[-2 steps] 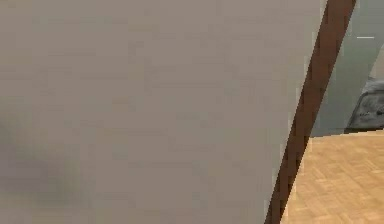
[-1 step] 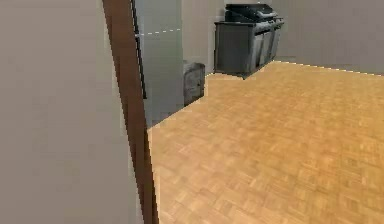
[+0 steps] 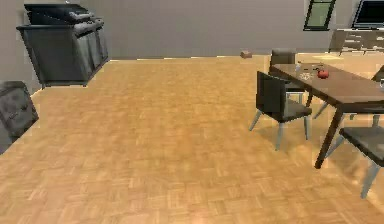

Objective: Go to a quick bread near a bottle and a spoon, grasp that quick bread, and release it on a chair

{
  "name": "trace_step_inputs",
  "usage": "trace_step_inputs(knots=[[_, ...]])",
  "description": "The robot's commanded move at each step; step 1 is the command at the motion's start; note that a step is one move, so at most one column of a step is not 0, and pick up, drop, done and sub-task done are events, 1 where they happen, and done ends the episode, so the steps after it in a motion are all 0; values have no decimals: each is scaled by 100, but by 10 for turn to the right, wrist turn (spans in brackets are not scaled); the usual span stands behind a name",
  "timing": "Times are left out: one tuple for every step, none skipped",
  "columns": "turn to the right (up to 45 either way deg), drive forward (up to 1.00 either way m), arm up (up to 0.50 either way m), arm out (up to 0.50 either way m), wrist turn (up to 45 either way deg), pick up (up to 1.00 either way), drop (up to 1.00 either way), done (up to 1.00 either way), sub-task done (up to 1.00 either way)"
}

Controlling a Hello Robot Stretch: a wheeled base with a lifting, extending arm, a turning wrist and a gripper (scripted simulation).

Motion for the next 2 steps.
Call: trace_step_inputs(knots=[[420, 0, 0, 0, 0, 0, 0, 0, 0], [0, 40, 0, 0, 0, 0, 0, 0, 0]])
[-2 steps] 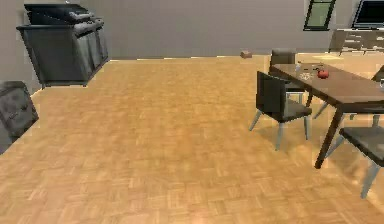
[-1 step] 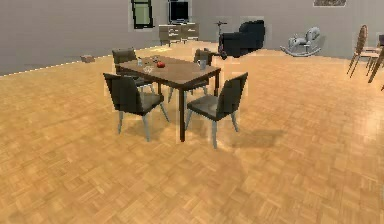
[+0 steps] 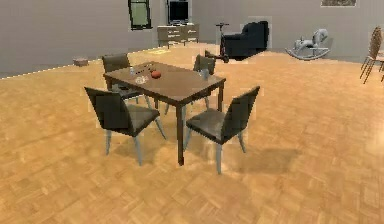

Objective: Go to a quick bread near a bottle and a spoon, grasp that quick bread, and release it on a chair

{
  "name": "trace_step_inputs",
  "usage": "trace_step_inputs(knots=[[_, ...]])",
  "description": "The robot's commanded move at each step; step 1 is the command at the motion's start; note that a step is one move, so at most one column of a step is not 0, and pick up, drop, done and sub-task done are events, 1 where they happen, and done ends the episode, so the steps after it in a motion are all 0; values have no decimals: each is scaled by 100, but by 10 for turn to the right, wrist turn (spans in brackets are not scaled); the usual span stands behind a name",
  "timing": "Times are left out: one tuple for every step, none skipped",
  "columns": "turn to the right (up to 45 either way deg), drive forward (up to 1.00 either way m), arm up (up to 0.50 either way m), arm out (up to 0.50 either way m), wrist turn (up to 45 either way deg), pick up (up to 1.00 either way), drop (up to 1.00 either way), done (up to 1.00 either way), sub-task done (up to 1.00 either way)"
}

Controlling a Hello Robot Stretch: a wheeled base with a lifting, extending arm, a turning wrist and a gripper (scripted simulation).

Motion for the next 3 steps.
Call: trace_step_inputs(knots=[[450, 0, 0, 0, 0, 0, 0, 0, 0], [270, 0, 0, 0, 0, 0, 0, 0, 0], [0, 10, 0, 0, 0, 0, 0, 0, 0]])
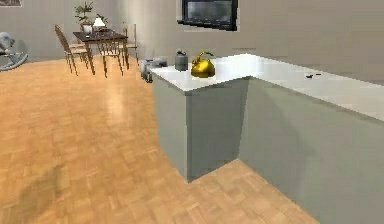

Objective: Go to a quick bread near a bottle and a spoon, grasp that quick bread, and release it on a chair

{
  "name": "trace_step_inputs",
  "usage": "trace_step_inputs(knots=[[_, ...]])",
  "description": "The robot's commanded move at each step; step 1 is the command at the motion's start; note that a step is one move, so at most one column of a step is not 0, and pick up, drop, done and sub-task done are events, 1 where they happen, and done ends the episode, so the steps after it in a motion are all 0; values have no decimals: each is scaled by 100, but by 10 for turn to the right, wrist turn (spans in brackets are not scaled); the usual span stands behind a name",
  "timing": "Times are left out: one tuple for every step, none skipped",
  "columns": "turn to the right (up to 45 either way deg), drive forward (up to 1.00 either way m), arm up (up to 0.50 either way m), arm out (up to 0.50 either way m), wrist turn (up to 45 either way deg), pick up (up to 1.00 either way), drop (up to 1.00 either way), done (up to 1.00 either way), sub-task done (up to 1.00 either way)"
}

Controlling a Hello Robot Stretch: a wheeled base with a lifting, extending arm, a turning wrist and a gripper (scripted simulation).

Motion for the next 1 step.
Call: trace_step_inputs(knots=[[-90, 0, 0, 0, 0, 0, 0, 0, 0]])
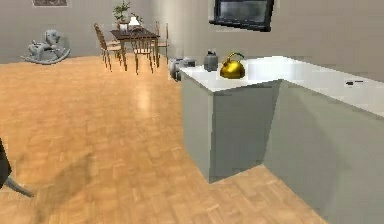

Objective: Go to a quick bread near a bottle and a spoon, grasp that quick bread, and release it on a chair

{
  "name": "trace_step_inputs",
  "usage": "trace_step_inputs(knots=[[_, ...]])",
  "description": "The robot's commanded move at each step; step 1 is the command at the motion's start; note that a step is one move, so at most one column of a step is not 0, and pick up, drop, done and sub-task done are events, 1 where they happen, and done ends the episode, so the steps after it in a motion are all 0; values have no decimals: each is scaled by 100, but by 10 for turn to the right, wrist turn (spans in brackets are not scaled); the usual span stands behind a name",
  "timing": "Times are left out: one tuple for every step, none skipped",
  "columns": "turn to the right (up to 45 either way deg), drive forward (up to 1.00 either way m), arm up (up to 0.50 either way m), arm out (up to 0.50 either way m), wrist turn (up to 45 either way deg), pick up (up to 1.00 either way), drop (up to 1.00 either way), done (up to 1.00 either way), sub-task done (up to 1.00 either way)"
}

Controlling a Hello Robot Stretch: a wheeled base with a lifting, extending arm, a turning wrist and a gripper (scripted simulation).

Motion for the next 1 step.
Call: trace_step_inputs(knots=[[-30, 0, 0, 0, 0, 0, 0, 0, 0]])
